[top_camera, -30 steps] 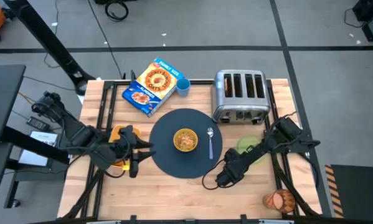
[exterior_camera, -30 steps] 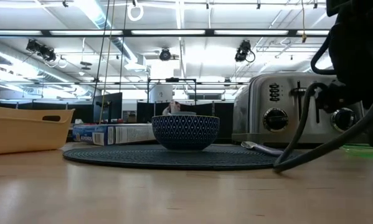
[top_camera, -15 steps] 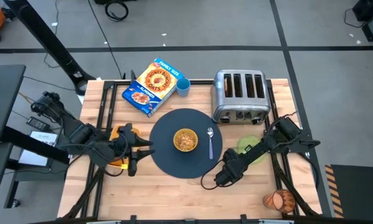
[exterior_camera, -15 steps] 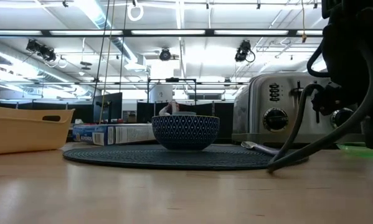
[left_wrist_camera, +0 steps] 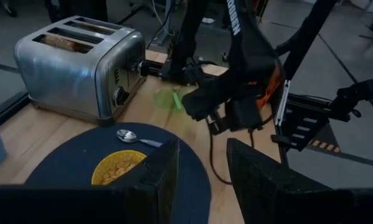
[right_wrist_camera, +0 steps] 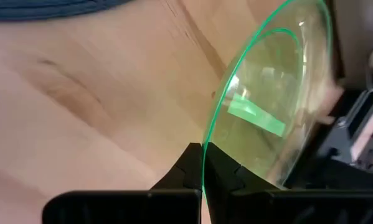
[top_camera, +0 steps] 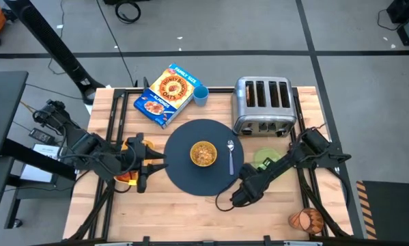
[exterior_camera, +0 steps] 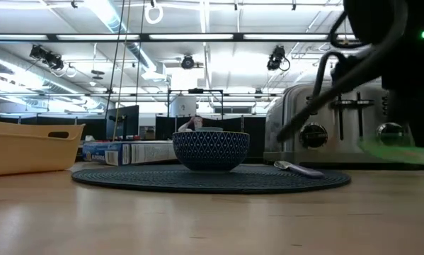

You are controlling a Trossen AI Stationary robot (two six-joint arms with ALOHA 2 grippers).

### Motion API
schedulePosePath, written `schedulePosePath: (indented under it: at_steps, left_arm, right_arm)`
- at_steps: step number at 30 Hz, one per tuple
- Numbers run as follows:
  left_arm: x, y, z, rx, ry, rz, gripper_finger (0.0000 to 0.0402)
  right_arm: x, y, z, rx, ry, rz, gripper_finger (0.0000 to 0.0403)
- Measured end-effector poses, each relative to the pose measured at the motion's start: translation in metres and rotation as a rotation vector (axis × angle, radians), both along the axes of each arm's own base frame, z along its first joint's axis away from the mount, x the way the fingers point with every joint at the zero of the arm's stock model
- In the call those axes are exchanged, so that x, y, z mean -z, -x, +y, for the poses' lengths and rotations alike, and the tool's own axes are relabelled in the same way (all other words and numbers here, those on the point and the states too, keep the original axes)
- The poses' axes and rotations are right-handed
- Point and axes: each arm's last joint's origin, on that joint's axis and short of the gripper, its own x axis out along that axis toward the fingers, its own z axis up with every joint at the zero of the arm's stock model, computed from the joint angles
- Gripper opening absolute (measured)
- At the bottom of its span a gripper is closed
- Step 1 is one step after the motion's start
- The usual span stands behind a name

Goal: Arrange a breakfast setting
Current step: Put the plate on the mat to the bottom left of the bowl

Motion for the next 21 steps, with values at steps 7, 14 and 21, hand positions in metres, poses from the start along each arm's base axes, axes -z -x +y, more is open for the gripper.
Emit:
schedulePosePath:
  at_steps: [7, 14, 21]
  left_arm:
    - [0.002, 0.001, 0.0, 0.007, -0.014, 0.023, 0.0144]
    - [0.007, 0.003, 0.002, 0.008, -0.051, 0.071, 0.0144]
    - [0.014, 0.007, 0.001, 0.106, -0.042, 0.175, 0.0144]
  right_arm:
    - [-0.03, -0.009, 0.014, -0.113, -0.03, 0.009, 0.0006]
    - [-0.073, -0.024, 0.035, -0.302, -0.107, -0.078, 0.0006]
    - [-0.111, -0.032, 0.054, -0.54, -0.225, -0.143, 0.0006]
